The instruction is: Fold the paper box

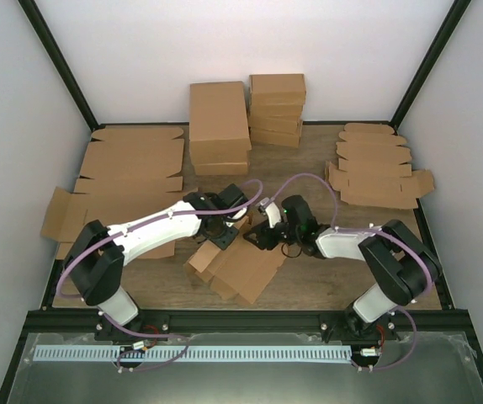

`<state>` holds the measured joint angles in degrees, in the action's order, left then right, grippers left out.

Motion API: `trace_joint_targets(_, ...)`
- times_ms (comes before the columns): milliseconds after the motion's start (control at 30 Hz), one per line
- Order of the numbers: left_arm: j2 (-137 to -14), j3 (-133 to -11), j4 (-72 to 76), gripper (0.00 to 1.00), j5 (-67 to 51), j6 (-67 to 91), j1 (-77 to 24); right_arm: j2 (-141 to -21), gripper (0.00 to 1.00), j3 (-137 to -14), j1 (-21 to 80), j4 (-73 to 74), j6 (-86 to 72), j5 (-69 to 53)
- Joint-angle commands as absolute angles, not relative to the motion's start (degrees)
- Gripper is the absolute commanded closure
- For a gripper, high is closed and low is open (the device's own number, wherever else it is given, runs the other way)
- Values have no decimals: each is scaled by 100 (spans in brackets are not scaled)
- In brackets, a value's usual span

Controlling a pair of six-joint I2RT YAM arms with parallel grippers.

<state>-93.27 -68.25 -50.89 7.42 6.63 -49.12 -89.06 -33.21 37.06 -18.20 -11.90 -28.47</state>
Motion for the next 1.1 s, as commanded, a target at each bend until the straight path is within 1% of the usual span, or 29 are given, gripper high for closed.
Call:
trace_joint_targets(0, -9446, -6781, -4936, 55, 701, 575, -4923, -8912, 47, -3284, 3332, -2241, -1433, -3749)
trace_joint_targets(167, -9474, -6772, -4897, 55, 666, 571, -4924, -8988, 45, -3300, 3320, -2280, -1485, -3920)
trace_joint_targets(300, -9476, -6750, -4876, 55, 694, 589, -4930, -8632, 44, -3143, 3272, -2217, -1419, -3675)
trace_joint_targets(667, -9511, -6712, -4843, 55, 790, 582, -4925, -7750, 43, -2933, 2904, -1698, -1117, -3796)
trace_joint_targets(900, -9501, -6710, -4844, 55, 789, 580, -4925, -6975, 39, -2805, 2346, -1500, -1066, -3731)
trace_joint_targets(1067, -9475, -6693, -4823, 55, 767, 568, -4929, -6918, 37, -2880, 1745, -1394, -1020, -3641)
